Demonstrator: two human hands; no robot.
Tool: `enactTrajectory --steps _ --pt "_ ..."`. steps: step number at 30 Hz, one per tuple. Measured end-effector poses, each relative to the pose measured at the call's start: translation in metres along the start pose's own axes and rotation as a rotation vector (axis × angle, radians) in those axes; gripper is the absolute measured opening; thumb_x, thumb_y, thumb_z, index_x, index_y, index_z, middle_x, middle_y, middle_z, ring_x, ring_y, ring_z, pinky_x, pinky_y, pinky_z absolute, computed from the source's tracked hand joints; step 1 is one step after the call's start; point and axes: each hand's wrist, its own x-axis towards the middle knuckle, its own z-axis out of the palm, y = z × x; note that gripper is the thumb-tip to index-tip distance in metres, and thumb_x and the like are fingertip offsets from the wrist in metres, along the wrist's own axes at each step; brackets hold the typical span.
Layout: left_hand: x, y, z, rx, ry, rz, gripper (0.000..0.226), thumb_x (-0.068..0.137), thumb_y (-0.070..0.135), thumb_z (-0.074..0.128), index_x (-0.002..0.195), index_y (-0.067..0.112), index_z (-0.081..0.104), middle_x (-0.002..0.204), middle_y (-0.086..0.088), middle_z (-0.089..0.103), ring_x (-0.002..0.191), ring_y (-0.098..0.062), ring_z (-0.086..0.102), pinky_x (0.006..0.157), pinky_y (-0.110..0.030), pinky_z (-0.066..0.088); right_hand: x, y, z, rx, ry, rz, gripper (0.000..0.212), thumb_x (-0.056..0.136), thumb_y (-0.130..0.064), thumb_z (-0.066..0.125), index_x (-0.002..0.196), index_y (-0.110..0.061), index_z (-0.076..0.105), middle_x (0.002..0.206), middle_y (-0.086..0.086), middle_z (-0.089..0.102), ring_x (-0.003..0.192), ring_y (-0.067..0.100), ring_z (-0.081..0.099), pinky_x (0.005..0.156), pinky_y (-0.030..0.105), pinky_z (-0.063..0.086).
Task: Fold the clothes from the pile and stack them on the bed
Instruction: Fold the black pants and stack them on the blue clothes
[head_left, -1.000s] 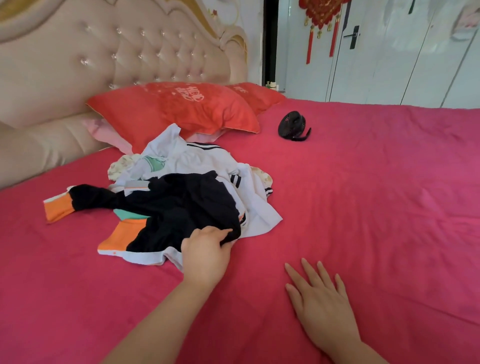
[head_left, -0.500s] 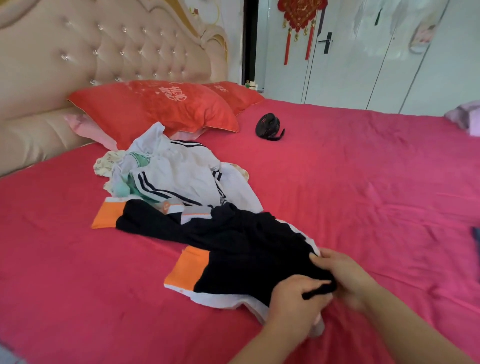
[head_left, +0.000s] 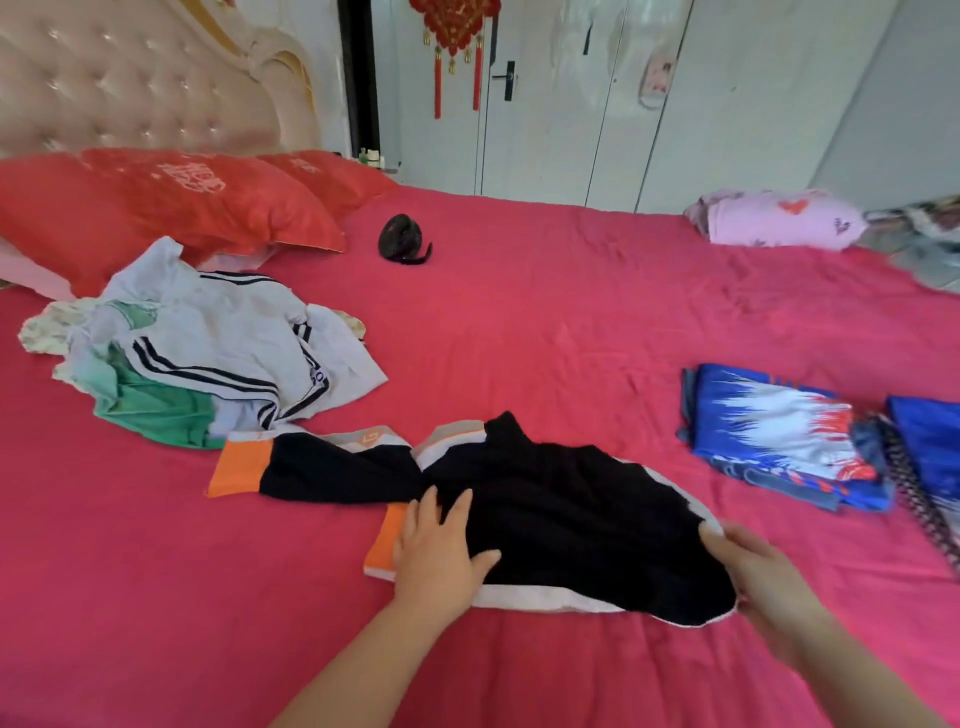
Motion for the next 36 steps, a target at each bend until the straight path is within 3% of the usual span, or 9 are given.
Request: enactTrajectory --steps 4,9,11,14,17,25,29,32,36 --pt "-0.018 -0.012 0.014 0.14 -0.07 0.015 0.06 0.094 0.046 0.042 0.147 0.03 0.02 0.153 -0.004 0.018 0.14 -0.02 0.019 0.115 -0.031 0.018 -0.014 0.036 -0.004 -0.283 0.026 0.052 0.019 0.076 -0.011 0.067 0.058 -0.01 0.061 0.066 0.01 0.052 0.063 0.019 0.047 0.061 0.03 0.037" --pt "-0.025 -0.01 0.01 0.161 -0.013 0.042 0.057 0.094 0.037 0.046 0.146 0.028 0.024 0.149 -0.001 0.029 0.134 -0.019 0.031 0.111 -0.03 0.025 -0.029 0.025 -0.026 -0.028 0.156 0.094 0.011 0.085 0.003 0.053 0.078 -0.005 0.055 0.071 0.013 0.048 0.065 0.02 0.047 0.059 0.034 0.044" --pt "-0.025 -0.012 0.007 0.142 -0.011 0.039 0.058 0.092 0.036 0.049 0.145 0.027 0.028 0.147 0.001 0.032 0.134 -0.018 0.031 0.11 -0.032 0.027 -0.032 0.023 -0.036 -0.268 0.15 0.083 0.015 0.084 0.0 0.056 0.071 -0.007 0.052 0.067 0.011 0.047 0.063 0.021 0.047 0.062 0.043 0.05" --pt "-0.023 -0.014 0.002 0.128 0.06 -0.004 0.055 0.091 0.043 0.049 0.142 0.028 0.033 0.147 0.001 0.029 0.137 -0.02 0.025 0.11 -0.036 0.028 -0.035 0.019 -0.032 -0.785 0.067 0.056 0.016 0.085 -0.024 0.063 0.085 -0.009 0.059 0.081 0.009 0.061 0.081 0.026 0.059 0.07 0.033 0.044" --pt "-0.016 -0.02 -0.003 0.088 0.101 -0.103 0.057 0.092 0.048 0.045 0.142 0.026 0.032 0.149 -0.006 0.027 0.137 -0.026 0.024 0.11 -0.041 0.028 -0.02 0.009 -0.016 -0.799 0.162 -0.135 0.043 0.087 -0.03 0.061 0.121 -0.005 0.056 0.121 0.014 0.06 0.118 0.028 0.052 0.093 0.033 0.039" --pt "0.009 -0.03 0.011 0.042 0.114 -0.227 0.063 0.091 0.054 0.041 0.145 0.026 0.024 0.146 -0.006 0.031 0.128 -0.028 0.036 0.098 -0.041 0.038 0.071 -0.002 0.06 -1.053 -0.028 -0.388 0.04 0.094 -0.025 0.046 0.133 -0.017 0.048 0.134 0.008 0.05 0.124 0.026 0.046 0.104 0.036 0.037" --pt "0.017 -0.042 0.038 0.179 0.185 -0.151 0.057 0.078 0.047 0.066 0.128 0.019 0.057 0.125 -0.015 0.056 0.101 -0.034 0.057 0.075 -0.045 0.048 0.098 0.001 0.093 -1.254 -0.11 -0.377 0.057 0.096 -0.036 0.042 0.147 -0.026 0.019 0.153 0.002 0.023 0.141 0.024 0.019 0.112 0.045 0.023" --pt "0.025 -0.045 0.045 0.251 0.217 -0.132 0.055 0.079 0.046 0.066 0.125 0.018 0.059 0.122 -0.016 0.058 0.097 -0.034 0.059 0.073 -0.044 0.048 0.106 0.008 0.1 -1.426 -0.135 -0.367 0.063 0.095 -0.043 0.041 0.148 -0.028 0.011 0.147 0.005 0.031 0.137 0.025 0.026 0.111 0.047 0.021" --pt "0.025 -0.044 0.04 0.25 0.216 -0.123 0.053 0.082 0.045 0.063 0.127 0.018 0.057 0.123 -0.016 0.057 0.098 -0.033 0.059 0.074 -0.043 0.048 0.105 -0.001 0.086 -1.444 -0.022 -0.468 0.049 0.09 -0.046 0.05 0.128 -0.018 0.04 0.12 0.009 0.051 0.115 0.029 0.048 0.092 0.038 0.041"
